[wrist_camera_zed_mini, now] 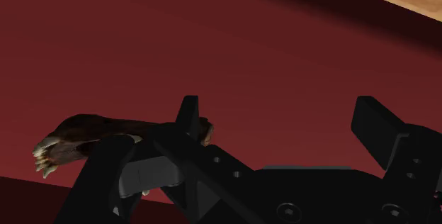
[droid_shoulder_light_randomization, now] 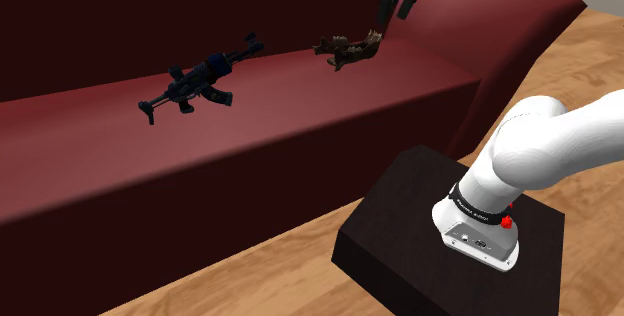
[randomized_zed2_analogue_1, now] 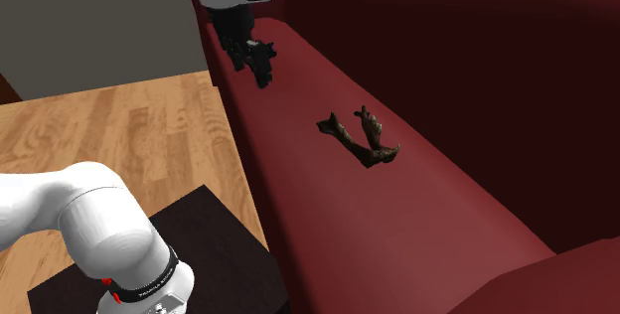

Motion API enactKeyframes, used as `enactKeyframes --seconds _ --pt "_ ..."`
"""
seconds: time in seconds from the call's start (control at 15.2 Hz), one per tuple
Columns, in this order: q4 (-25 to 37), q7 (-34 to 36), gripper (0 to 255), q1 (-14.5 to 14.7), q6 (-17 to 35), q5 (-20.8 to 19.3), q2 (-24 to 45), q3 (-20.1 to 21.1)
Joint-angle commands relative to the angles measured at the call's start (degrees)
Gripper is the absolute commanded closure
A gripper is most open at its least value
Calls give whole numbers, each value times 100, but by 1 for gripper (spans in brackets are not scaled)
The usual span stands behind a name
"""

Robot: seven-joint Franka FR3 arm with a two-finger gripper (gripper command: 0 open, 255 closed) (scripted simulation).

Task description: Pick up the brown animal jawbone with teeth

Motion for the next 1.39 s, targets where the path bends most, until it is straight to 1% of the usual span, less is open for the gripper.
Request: enactKeyframes --seconds 0.0,0.33,0.53,0.73,0.86,1.06,1.32 --pt "0 0 0 0 0 0 0 0" --pt "-225 -2130 0 372 492 -550 363 -832" --pt "-188 -3391 0 613 822 -827 753 -1323" --pt "-36 -4646 0 877 1164 -1020 1251 -1796" --pt "120 -5483 0 1069 1394 -1089 1633 -2096" --pt "422 -6750 0 1360 1731 -1080 2269 -2509" --pt "918 -8468 0 1732 2146 -844 3205 -2973"
